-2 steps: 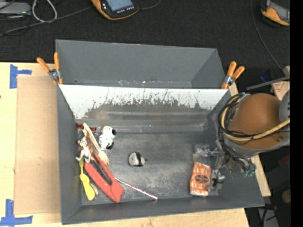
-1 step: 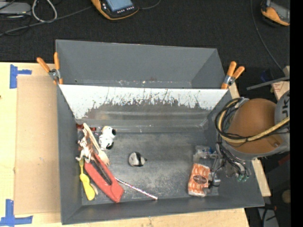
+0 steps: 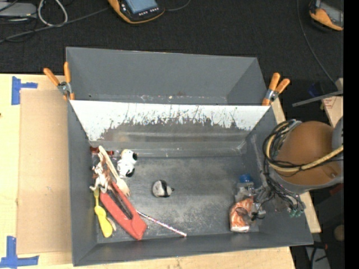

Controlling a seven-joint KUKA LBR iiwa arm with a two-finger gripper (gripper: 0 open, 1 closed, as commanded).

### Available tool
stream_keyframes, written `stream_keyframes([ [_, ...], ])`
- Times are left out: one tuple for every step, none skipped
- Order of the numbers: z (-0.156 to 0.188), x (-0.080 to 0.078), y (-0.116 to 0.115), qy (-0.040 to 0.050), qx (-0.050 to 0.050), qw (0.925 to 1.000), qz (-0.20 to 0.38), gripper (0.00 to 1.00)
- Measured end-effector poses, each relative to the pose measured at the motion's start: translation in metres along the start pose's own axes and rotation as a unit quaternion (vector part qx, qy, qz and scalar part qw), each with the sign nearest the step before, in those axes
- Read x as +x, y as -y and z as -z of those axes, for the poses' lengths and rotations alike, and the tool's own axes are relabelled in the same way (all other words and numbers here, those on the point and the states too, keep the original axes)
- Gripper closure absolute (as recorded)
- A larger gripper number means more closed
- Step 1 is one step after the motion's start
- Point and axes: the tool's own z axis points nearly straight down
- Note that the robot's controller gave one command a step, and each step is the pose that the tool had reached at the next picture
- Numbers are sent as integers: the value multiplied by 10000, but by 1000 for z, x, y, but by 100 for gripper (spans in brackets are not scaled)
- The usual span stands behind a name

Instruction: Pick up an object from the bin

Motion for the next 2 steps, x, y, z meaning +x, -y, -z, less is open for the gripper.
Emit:
stream_keyframes([
  [0, 0, 0, 0, 0, 10000, -4, 100],
  [55, 5, -5, -38, -16, 10000, 14, 100],
])
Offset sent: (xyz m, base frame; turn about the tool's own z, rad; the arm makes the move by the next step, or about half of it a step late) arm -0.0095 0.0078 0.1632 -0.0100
